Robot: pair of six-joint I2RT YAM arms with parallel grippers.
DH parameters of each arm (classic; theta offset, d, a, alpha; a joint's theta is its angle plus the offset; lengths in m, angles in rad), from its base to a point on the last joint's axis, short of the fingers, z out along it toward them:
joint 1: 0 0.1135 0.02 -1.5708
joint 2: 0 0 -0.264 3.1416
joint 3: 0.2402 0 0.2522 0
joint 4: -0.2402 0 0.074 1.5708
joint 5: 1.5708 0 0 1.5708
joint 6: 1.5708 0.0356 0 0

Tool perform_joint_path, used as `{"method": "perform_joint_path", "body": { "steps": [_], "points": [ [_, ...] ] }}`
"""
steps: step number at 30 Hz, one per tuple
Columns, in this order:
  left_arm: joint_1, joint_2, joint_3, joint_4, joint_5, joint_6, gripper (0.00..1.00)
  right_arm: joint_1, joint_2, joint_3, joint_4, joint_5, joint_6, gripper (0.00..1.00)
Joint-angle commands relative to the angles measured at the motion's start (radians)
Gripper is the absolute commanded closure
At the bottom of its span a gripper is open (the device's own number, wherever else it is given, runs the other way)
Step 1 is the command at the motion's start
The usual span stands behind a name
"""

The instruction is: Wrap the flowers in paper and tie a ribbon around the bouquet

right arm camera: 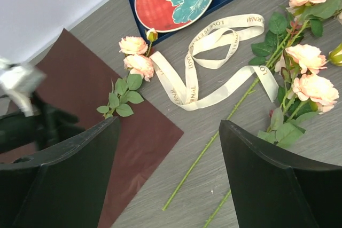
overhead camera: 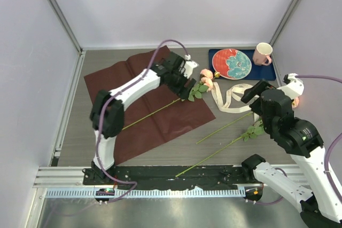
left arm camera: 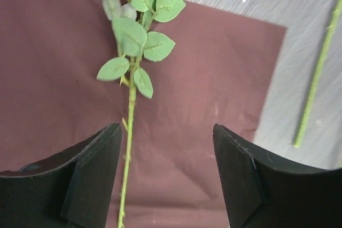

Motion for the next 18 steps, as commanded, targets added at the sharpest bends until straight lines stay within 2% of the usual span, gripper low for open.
{"method": "perform_joint_path", "body": {
  "steps": [1,7,9,13,18],
  "points": [
    [-0.02,0.145,0.175,-0.152,-0.069,0.157,0.3,-0.001,-0.036,0.006,0.066,-0.033,-0.035,0.18],
    [-0.037,0.251,0.21,-0.125,-0.193,0.173,0.3,-0.001,-0.079,0.0,0.059,-0.036,-0.047,0.18],
    [-0.037,0.252,0.172,-0.071,-0.206,0.168,0.33,-0.001,-0.086,-0.003,0.056,-0.04,-0.047,0.18],
    [-0.045,0.28,0.153,-0.054,-0.217,0.159,0.47,-0.001,-0.087,-0.009,0.056,-0.04,-0.049,0.18],
    [-0.062,0.318,0.17,-0.06,-0.24,0.174,0.53,-0.001,-0.083,-0.017,0.056,-0.055,-0.047,0.18]
  ]
}}
